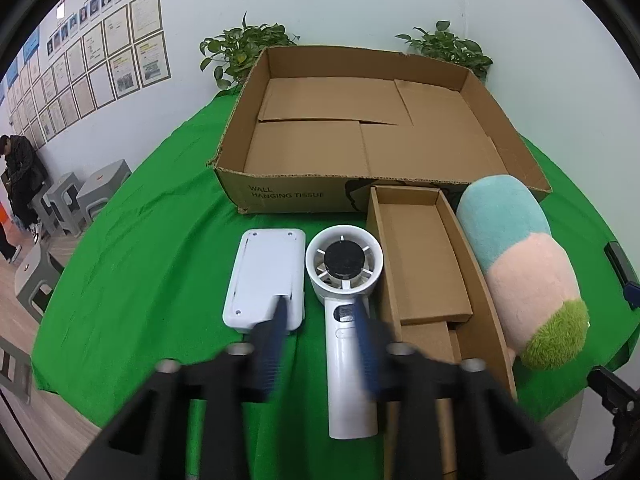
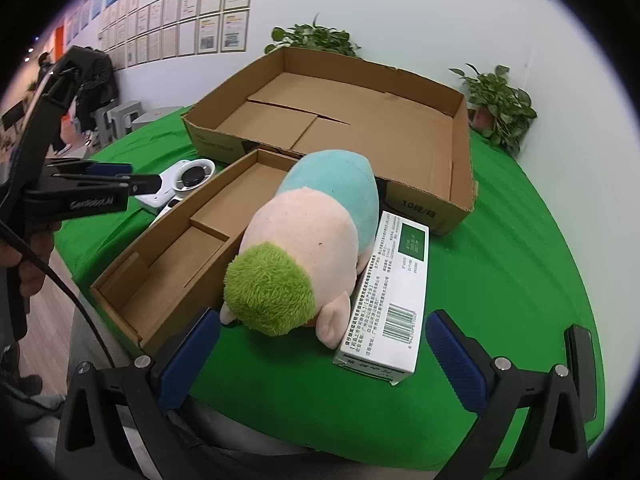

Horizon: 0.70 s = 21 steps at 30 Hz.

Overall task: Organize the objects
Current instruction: 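Move both grippers toward the teal-pink plush toy beside the narrow tray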

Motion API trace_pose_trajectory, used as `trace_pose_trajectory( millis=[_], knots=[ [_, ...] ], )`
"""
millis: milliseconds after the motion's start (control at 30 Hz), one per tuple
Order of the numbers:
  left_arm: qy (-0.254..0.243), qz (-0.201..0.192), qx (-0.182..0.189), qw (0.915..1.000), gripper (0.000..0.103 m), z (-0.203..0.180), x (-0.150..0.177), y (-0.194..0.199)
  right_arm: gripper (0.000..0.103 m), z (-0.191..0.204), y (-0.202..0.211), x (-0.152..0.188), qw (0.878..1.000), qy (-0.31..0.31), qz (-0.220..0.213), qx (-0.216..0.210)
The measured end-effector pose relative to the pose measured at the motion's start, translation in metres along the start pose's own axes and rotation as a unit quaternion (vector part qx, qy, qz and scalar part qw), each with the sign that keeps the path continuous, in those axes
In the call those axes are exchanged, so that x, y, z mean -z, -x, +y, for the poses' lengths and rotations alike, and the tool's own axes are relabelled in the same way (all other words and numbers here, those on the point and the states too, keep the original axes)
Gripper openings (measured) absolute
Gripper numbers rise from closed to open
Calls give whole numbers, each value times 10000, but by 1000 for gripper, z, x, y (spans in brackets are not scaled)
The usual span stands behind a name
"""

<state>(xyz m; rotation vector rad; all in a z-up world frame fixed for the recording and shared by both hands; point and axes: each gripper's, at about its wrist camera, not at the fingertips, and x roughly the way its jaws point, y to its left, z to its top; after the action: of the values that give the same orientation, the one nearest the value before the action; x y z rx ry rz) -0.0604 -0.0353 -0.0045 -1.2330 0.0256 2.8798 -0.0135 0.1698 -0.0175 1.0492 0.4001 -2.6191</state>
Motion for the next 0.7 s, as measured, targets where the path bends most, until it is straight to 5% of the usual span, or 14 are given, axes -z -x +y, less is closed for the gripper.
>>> trace_pose_trajectory(
  millis=[67, 133, 200, 233, 267, 300, 367, 400, 433, 500, 700],
  knots=[
    [-44, -55, -4, 10000, 11, -1, -2, 2, 97, -4, 2, -2, 9999, -9, -63, -142],
    [-54, -66, 61, 9999, 15, -2, -6, 5, 71, -8, 0, -7, 9995, -71, -26, -300],
    [-83, -53, 51, 9999, 46, -4, -11, 7, 44, -11, -4, -12, 9996, -66, 48, -269],
    [-93, -71, 44, 9999, 83, -5, -13, 8, 25, -12, -5, -13, 9997, -52, 69, -240],
    [-84, -146, 28, 9999, 97, -7, -15, 11, 19, -14, -7, -15, 9997, -54, 101, -233],
    [-50, -257, 18, 9997, 98, -8, -17, 15, 16, -16, -8, -17, 9995, -98, 127, -255],
    [-22, -303, -122, 9995, 98, -10, -23, 17, 16, -22, -9, -21, 9987, -253, 167, -420],
    [-40, -228, -191, 9995, 98, -11, -27, 14, 29, -26, -9, -24, 9976, -360, 167, -576],
    [-47, -138, -211, 9997, 98, -12, -29, 11, 67, -28, -9, -26, 9969, -432, 158, -644],
    [10, 77, -50, 10000, 98, -10, -33, 4, 102, -32, -7, -28, 9954, -587, 77, -751],
    [-80, 159, 385, 9991, 98, -13, -39, -1, 102, -44, -15, -38, 9909, -942, 217, -940]
  ],
)
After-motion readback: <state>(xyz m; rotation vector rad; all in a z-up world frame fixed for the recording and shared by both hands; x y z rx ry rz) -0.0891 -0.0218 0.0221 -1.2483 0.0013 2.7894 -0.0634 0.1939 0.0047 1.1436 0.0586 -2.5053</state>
